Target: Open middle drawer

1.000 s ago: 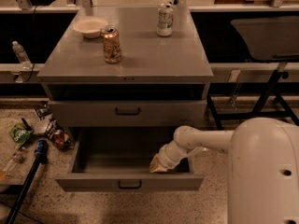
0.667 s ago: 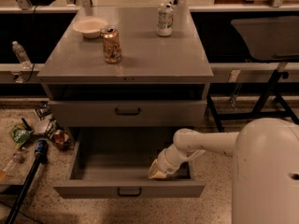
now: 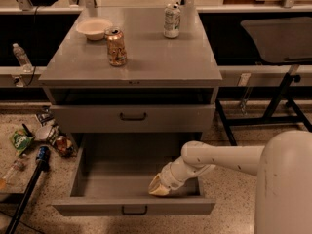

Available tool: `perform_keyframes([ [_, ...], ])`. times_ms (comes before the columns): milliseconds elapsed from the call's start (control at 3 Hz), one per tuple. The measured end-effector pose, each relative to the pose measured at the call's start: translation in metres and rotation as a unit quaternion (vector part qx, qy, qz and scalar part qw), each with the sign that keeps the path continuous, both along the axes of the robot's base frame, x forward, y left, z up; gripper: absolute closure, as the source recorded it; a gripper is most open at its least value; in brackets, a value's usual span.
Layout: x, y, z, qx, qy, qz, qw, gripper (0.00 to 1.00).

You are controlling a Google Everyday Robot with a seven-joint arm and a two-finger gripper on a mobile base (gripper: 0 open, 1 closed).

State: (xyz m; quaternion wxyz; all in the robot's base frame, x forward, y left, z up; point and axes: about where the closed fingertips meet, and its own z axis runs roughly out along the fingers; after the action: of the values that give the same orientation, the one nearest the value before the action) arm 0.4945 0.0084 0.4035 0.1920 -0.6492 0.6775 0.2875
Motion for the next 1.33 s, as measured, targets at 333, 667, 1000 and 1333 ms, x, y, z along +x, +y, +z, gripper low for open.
perform_keyframes([
  [333,0.014,0.006,0.032,0.042,-0.065,-0.044,0.996,1.0],
  [667,0.022,0.0,0.057,0.063,-0.109,-0.078,0.989,1.0],
  [1000,0.022,-0.031,0.094,0.099,-0.139,-0.138,0.9757,1.0],
  [1333,0.024,-0.06,0.132,0.167,-0.153,-0.177,0.9578,1.0],
])
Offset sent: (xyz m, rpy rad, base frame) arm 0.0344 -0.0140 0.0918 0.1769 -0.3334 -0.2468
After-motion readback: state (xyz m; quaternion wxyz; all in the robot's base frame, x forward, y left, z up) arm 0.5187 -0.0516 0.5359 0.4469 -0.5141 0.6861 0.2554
